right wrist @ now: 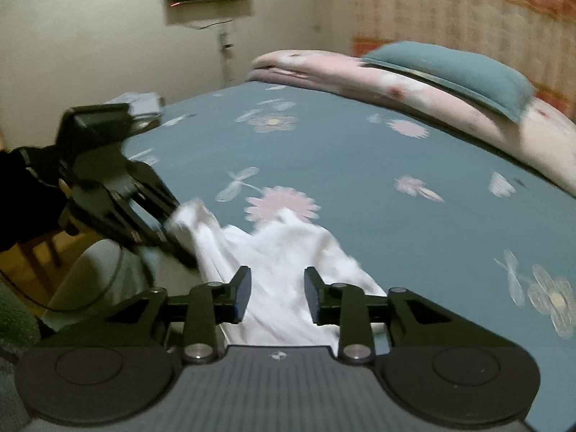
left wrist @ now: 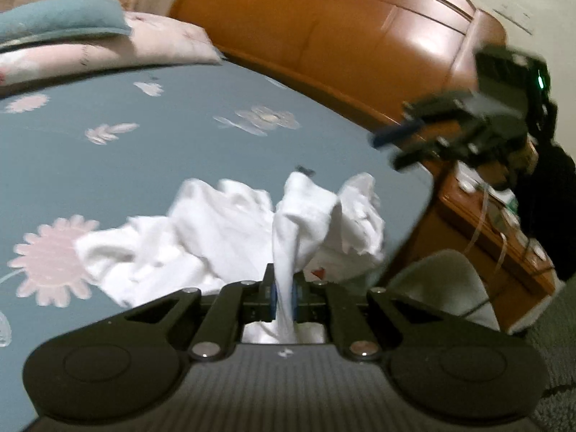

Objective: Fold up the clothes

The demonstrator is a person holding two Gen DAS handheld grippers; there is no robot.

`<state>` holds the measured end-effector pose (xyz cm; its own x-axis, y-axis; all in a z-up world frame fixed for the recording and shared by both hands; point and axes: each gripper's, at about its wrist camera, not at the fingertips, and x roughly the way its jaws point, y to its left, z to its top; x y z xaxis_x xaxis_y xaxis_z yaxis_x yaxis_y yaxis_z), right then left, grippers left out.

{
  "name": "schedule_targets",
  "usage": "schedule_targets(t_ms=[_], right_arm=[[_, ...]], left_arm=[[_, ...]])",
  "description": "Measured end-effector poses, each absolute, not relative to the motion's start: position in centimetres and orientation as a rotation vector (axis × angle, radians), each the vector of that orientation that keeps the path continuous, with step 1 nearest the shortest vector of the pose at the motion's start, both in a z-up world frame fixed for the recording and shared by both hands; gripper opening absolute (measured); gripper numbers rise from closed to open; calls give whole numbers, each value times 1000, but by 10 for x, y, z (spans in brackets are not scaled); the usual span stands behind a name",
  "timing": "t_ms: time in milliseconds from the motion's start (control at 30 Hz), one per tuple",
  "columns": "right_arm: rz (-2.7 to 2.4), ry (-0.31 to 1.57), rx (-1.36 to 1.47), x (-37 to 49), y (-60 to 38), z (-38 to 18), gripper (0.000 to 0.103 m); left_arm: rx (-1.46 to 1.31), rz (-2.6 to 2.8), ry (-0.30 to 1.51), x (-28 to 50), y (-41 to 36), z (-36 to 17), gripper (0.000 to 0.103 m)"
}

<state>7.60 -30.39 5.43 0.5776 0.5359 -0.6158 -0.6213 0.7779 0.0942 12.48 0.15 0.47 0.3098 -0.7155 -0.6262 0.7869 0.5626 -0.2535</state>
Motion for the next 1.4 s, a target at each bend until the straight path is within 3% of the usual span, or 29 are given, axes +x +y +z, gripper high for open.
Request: schedule_targets(t_ms=[167,467,533,567,600,1000,1133,1300,1400], right_arm=[[605,745,-27,64,-349,20,53],[658,844,71,68,-338,-38,54],[665,851,39,69,-326,-43,48],[660,857,0,68,-318,-46,15],[647,863,-36,69,-310,-47,5],[373,647,-153,66,-336,39,4],[340,607,-152,65,-340,58,4],[351,592,-159,65,-330,66,5],[364,584,-171,63,-325,70,5]], left_arm=[[103,-852,752,137,16,13,3],[91,-764,754,143,20,25,3],[86,-754,750,146,21,28,3],[84,-752,750,146,22,29,3],[86,-753,752,147,22,29,3],[54,-867,777,135,16,6,6],[41,-927,781,124,9,-4,18],[-104,-997,770,111,6,-17,44],[-171,-994,804,105,2,-30,44]])
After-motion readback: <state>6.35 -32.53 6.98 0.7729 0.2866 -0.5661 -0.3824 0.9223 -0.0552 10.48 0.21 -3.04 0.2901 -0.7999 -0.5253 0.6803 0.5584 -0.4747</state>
